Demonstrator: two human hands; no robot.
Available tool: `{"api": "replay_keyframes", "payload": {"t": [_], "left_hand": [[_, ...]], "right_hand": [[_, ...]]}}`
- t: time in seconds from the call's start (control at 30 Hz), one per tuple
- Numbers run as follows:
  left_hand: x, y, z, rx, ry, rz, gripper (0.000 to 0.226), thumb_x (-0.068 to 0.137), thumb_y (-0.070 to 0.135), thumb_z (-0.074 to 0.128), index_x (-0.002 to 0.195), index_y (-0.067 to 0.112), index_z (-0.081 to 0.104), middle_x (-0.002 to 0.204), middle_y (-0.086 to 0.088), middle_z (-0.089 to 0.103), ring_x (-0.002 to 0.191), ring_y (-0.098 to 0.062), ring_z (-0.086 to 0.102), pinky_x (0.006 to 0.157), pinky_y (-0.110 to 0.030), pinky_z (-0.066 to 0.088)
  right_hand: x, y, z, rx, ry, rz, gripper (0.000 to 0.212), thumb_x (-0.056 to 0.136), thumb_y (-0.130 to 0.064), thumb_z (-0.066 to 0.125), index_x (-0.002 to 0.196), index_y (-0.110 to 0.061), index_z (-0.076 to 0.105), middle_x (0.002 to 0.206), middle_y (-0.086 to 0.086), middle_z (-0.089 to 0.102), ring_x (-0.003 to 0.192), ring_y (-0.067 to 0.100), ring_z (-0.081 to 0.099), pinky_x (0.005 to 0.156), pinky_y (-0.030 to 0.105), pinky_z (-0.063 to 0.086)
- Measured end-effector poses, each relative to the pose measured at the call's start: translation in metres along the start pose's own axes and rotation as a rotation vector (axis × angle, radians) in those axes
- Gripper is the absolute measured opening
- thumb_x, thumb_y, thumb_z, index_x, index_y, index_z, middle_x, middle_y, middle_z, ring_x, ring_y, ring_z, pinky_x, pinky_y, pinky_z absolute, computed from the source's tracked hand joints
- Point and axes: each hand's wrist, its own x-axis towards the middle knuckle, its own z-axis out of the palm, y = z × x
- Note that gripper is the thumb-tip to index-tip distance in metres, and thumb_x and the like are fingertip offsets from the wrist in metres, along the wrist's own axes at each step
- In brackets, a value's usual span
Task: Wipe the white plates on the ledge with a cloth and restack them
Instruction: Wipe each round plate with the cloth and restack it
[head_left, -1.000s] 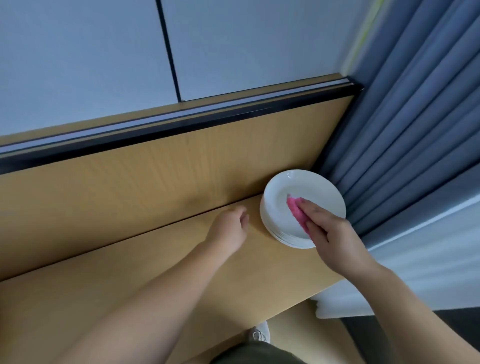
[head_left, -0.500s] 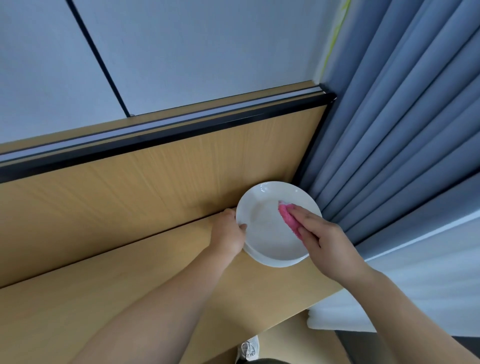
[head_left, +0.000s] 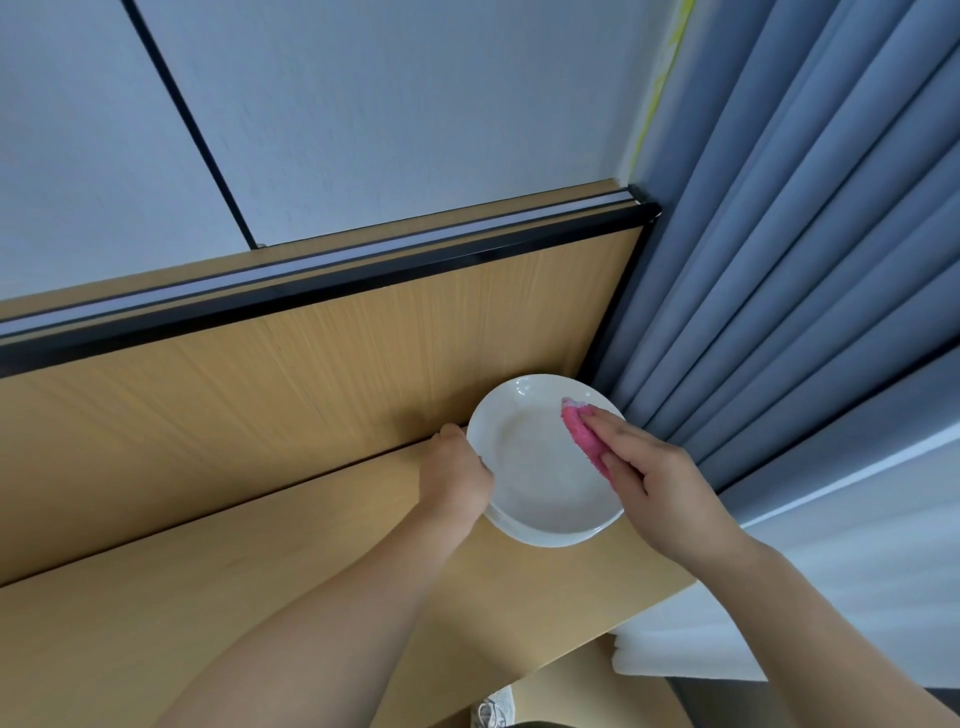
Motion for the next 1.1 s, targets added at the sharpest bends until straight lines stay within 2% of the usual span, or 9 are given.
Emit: {"api": "replay_keyframes", "payload": {"t": [0.13, 0.23, 0.33, 0.5, 0.6, 0.67, 0.83, 1.0, 1.1], "left_hand": [[0.001, 0.009, -0.007, -0.014, -0.031, -0.017, 0.011, 0.091, 0.009, 0.051, 0.095, 0.011, 0.040, 0.080, 0.002, 0.049, 0.074, -0.019, 0.051, 0.047, -0.024, 0.030], [0.004, 0.012, -0.013, -0.083, -0.056, -0.037, 0.011, 0.092, 0.009, 0.050, 0.099, 0.011, 0.042, 0.084, 0.002, 0.049, 0.079, -0.019, 0.053, 0.054, -0.026, 0.038], [0.005, 0.007, -0.018, -0.149, -0.046, -0.043, 0.013, 0.091, 0.009, 0.049, 0.103, 0.012, 0.046, 0.090, 0.002, 0.053, 0.084, -0.020, 0.055, 0.067, -0.030, 0.045], [0.002, -0.011, -0.034, -0.202, 0.011, -0.021, 0.017, 0.091, 0.010, 0.049, 0.107, 0.014, 0.053, 0.094, 0.001, 0.061, 0.080, -0.015, 0.058, 0.056, -0.024, 0.041], [-0.005, -0.029, -0.053, -0.246, 0.033, -0.026, 0.015, 0.092, 0.010, 0.049, 0.105, 0.016, 0.054, 0.092, 0.004, 0.062, 0.079, -0.010, 0.058, 0.058, -0.023, 0.043], [-0.012, -0.046, -0.067, -0.274, 0.050, -0.032, 0.014, 0.091, 0.010, 0.050, 0.102, 0.017, 0.055, 0.092, 0.004, 0.063, 0.079, -0.010, 0.059, 0.059, -0.024, 0.044], [-0.033, -0.100, -0.104, -0.324, 0.097, -0.089, 0.013, 0.091, 0.009, 0.050, 0.095, 0.021, 0.054, 0.090, 0.005, 0.065, 0.080, -0.016, 0.063, 0.059, -0.026, 0.045], [-0.060, -0.170, -0.129, -0.359, 0.136, -0.182, 0.014, 0.091, 0.010, 0.050, 0.096, 0.022, 0.055, 0.091, 0.006, 0.065, 0.081, -0.017, 0.065, 0.066, -0.032, 0.053], [-0.076, -0.206, -0.138, -0.352, 0.162, -0.244, 0.015, 0.092, 0.010, 0.051, 0.092, 0.025, 0.053, 0.091, 0.008, 0.063, 0.082, -0.015, 0.063, 0.068, -0.032, 0.052]], "right_hand": [[-0.002, -0.005, -0.001, -0.053, 0.015, -0.028, 0.057, 0.095, 0.014, 0.044, 0.139, -0.023, 0.044, 0.143, -0.028, 0.043, 0.136, -0.003, 0.038, 0.109, 0.012, 0.030], [-0.003, -0.008, -0.003, -0.066, 0.027, -0.031, 0.055, 0.095, 0.014, 0.044, 0.139, -0.019, 0.044, 0.144, -0.016, 0.047, 0.136, -0.003, 0.039, 0.110, 0.013, 0.030], [-0.004, -0.014, -0.007, -0.058, 0.053, -0.038, 0.052, 0.095, 0.014, 0.045, 0.140, -0.012, 0.044, 0.142, -0.017, 0.048, 0.134, -0.006, 0.038, 0.106, 0.008, 0.030], [-0.001, -0.026, -0.010, -0.095, 0.074, -0.085, 0.047, 0.096, 0.010, 0.046, 0.139, -0.007, 0.048, 0.144, -0.008, 0.050, 0.137, 0.002, 0.039, 0.110, 0.012, 0.030], [0.004, -0.041, -0.001, -0.072, 0.071, -0.108, 0.046, 0.096, 0.010, 0.045, 0.139, -0.005, 0.049, 0.144, -0.006, 0.049, 0.136, 0.001, 0.040, 0.110, 0.012, 0.029], [0.008, -0.049, 0.012, -0.074, 0.059, -0.126, 0.045, 0.097, 0.010, 0.045, 0.139, -0.005, 0.049, 0.144, -0.006, 0.049, 0.136, 0.001, 0.040, 0.111, 0.015, 0.030], [0.017, -0.066, 0.063, -0.060, 0.001, -0.148, 0.046, 0.098, 0.009, 0.043, 0.139, -0.009, 0.050, 0.145, -0.006, 0.049, 0.137, 0.004, 0.040, 0.114, 0.036, 0.036], [0.016, -0.086, 0.125, 0.006, -0.035, -0.179, 0.048, 0.097, 0.009, 0.045, 0.139, -0.014, 0.048, 0.143, -0.008, 0.050, 0.136, 0.006, 0.042, 0.111, 0.034, 0.039], [0.013, -0.094, 0.158, 0.017, -0.075, -0.185, 0.047, 0.097, 0.009, 0.046, 0.140, -0.011, 0.049, 0.144, -0.007, 0.050, 0.137, 0.009, 0.042, 0.110, 0.041, 0.041]]}}
